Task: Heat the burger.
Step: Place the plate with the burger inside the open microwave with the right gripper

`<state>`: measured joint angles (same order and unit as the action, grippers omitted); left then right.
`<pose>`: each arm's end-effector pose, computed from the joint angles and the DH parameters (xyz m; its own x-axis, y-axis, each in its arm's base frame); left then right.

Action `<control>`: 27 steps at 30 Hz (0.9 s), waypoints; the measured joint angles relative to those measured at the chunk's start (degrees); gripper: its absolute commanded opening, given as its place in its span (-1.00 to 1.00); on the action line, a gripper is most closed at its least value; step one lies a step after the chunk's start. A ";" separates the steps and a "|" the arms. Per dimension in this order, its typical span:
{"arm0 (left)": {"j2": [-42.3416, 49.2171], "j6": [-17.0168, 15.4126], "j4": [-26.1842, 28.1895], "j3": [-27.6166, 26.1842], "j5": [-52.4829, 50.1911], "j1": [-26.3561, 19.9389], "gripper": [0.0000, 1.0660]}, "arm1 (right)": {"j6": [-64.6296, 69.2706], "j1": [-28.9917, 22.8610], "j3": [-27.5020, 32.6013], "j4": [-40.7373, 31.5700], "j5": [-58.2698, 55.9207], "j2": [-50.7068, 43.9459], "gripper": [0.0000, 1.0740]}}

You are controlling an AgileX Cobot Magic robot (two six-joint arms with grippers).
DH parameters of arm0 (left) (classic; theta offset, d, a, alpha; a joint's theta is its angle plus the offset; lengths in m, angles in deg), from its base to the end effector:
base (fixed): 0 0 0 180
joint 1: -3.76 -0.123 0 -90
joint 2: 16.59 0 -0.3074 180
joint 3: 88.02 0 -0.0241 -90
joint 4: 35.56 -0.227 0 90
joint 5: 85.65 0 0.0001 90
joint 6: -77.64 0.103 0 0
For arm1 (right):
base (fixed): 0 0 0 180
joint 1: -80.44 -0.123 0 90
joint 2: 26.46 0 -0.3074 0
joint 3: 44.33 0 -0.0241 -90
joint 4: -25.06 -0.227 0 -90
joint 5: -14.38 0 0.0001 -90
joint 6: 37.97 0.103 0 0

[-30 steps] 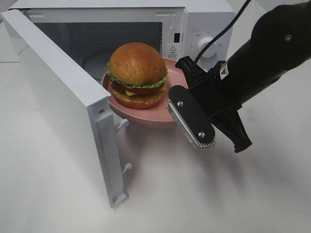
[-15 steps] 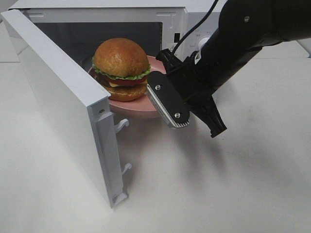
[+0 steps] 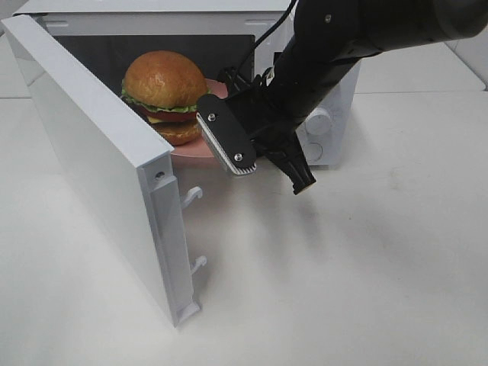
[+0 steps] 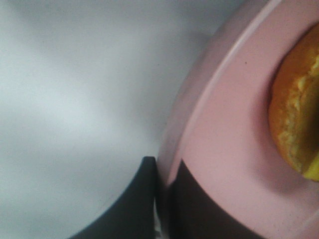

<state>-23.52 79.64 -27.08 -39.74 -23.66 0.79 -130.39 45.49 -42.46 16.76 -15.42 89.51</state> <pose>-0.0407 -0.0155 0.2630 -0.4544 -0.0583 -0.8889 0.0487 0.9947 -0.0901 0.3252 0.2363 0.2281 0.5433 -0.8329 -0.1053 -0.7384 -0.4143 -0.5321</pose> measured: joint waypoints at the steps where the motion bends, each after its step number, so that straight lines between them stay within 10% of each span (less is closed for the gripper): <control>1: 0.00 0.00 0.00 0.00 0.00 0.00 0.87 | 0.00 0.00 0.00 0.00 0.00 0.00 -1.00; 27: 0.00 0.00 0.00 0.00 0.00 0.00 0.87 | 21.54 -2.41 -17.30 15.07 -0.34 13.06 -1.00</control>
<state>-23.52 79.64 -27.08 -39.74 -23.66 0.79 -108.85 43.09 -59.76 31.83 -15.76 102.57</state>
